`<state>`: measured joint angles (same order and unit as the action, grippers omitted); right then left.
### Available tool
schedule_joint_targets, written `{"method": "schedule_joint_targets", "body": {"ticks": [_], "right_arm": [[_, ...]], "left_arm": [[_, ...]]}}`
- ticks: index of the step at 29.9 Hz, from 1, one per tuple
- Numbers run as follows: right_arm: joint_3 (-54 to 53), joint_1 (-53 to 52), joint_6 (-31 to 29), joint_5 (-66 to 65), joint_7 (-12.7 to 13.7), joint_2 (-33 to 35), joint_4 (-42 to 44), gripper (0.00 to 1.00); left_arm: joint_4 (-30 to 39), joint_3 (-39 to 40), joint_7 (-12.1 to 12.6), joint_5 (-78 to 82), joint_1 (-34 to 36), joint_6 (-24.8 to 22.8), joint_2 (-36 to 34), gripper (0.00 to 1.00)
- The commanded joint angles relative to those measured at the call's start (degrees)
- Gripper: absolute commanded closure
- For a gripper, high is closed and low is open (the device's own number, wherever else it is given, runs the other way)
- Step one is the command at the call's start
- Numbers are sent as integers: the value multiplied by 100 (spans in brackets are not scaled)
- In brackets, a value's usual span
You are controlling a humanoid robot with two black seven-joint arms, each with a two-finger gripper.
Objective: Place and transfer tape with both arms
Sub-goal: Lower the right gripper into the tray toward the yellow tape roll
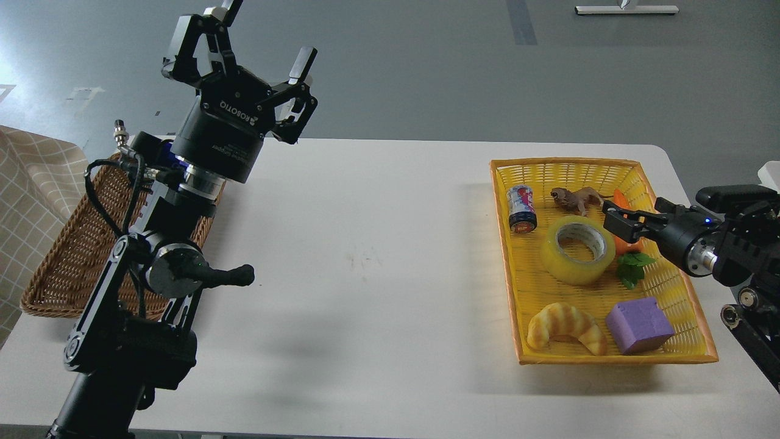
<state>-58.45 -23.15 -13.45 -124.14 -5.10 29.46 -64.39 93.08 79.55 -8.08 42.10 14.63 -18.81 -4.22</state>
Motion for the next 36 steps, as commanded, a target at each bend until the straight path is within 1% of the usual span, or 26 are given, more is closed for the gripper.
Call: {"method": "schedule_joint_targets", "body": {"ticks": [1,4,6,13,15,18,19,36], "right_arm": [[62,-14,-52,-5,1,-98,49,0],[123,-14,-149,-14,1,-80,49,0],[185,-14,-420,-23,1,7,40,0],[185,-14,-492,-23,1,139,84,2],[185,-6,-492,-23,1,131,84,5],[185,12,-492,-23,9,113,84,16],[185,12,-492,-23,9,104,84,17],[194,39,-492,-14,1,60,75,17]], "left_arm": [[-18,-1,0,0,-4,-8,9,2],[-35,-10,0,0,-4,-8,9,2],[-105,-10,0,0,-13,-8,0,2],[-123,-10,0,0,-39,-8,-9,2],[-123,-10,0,0,-39,-8,-9,2],[-123,-19,0,0,-39,-8,-9,2],[-123,-19,0,0,-39,-8,-9,2],[-123,-1,-9,18,-136,-8,-18,2]]}}
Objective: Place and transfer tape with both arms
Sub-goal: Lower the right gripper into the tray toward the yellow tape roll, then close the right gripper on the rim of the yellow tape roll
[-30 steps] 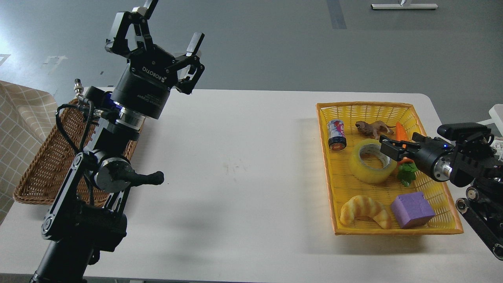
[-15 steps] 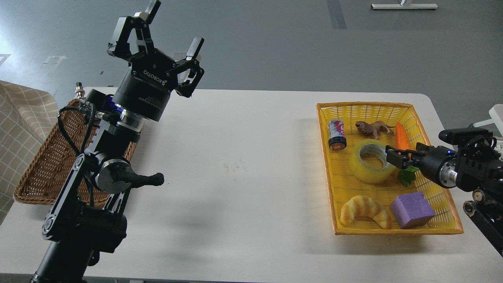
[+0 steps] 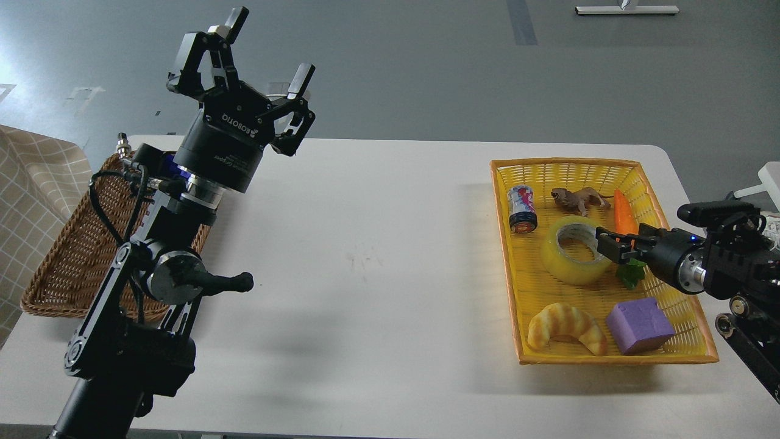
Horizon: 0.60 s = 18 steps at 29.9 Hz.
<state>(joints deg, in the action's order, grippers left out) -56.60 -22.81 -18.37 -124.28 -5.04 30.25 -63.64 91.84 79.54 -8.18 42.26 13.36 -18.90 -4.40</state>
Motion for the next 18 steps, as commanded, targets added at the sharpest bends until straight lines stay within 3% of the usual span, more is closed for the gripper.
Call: {"method": "schedule_joint_targets", "body": {"ticks": [1,18], "right_arm": [[8,5,0,0,-6,-28,1,17],[43,-4,0,0,-14,-168,9,22]], "left_arm": [[0,0,0,2,-9,1,0,2],[0,-9,0,-7,-1,1,0,2]]}}
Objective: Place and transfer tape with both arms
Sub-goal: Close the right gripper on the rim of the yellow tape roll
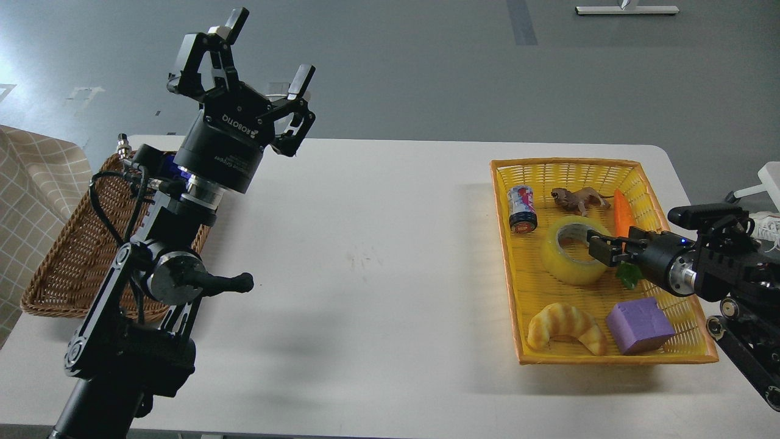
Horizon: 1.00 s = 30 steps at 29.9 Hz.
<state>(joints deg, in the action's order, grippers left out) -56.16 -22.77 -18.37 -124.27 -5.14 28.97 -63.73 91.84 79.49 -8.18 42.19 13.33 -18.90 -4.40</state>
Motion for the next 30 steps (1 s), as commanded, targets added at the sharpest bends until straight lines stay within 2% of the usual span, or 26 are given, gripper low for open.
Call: {"method": "schedule_joint_targets", "body": {"ticks": [1,7,12,15,19,30], "right_arm": [[0,-8,9,-1,-4,-58,18,23],[0,1,9,-1,5,-102,18,25],[0,10,9,-1,-4,-94,18,36],[0,18,9,-10,-4,-102,18,37],[0,27,9,-10,-4,-94,18,43],[44,62,9,-73,5,-85,18,44]], "left_arm": [[0,-4,0,0,-6,0,0,2],[0,-4,0,0,3,0,0,2],[0,-4,0,0,-6,0,0,2],[0,-4,0,0,-14,9,0,2],[0,-4,0,0,-14,9,0,2],[0,-12,9,0,-14,18,0,2]]}}
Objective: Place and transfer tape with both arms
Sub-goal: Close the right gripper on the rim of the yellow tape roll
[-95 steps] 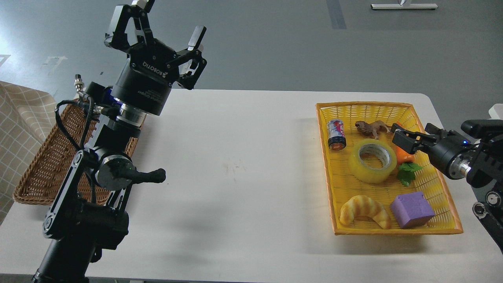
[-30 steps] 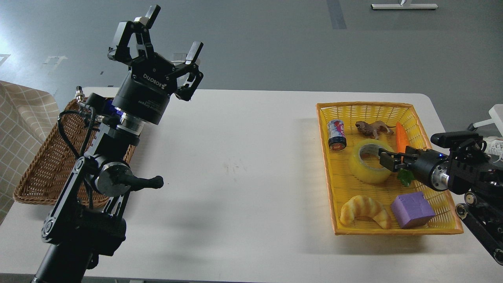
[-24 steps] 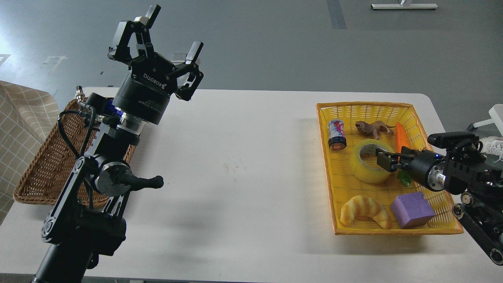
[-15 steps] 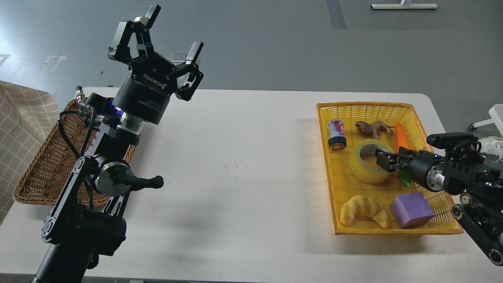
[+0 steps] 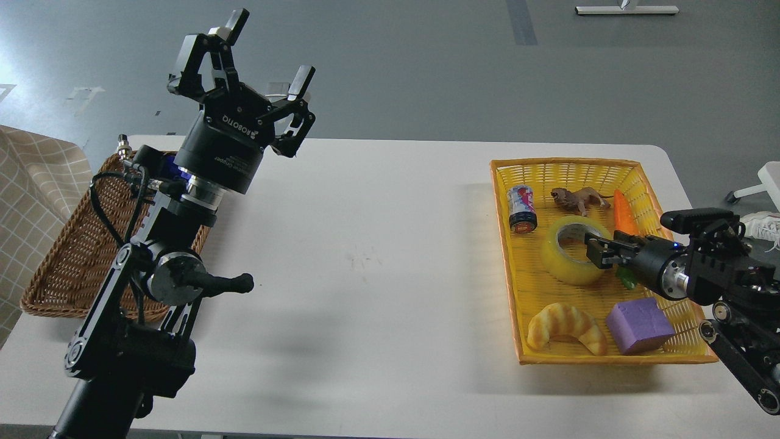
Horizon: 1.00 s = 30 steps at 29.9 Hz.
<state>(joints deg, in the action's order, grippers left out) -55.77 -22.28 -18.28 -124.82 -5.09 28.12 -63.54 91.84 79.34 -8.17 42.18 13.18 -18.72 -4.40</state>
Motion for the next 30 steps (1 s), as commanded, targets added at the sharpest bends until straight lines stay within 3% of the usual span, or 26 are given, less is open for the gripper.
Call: {"method": "schedule_joint_targets", "body": {"ticks": [1,7,13,15,17,30], "right_arm": [[-4,39,0,-18,-1,1,0,44],[-4,57,0,-18,-10,-8,0,58],[-13,84,43,-18,-1,-17,0,62],[-22,84,52,-18,-1,-17,8,75],[-40,92,52,-18,-1,-17,8,78],[-83,75,70,-16,-10,-17,-27,81]], "left_arm": [[-9,2,0,0,0,0,0,2],[-43,2,0,0,0,0,0,2],[-88,2,0,0,0,0,9,2],[-96,2,0,0,0,9,18,2],[-105,2,9,0,0,18,18,2],[-105,2,0,0,-9,26,18,2]]}}
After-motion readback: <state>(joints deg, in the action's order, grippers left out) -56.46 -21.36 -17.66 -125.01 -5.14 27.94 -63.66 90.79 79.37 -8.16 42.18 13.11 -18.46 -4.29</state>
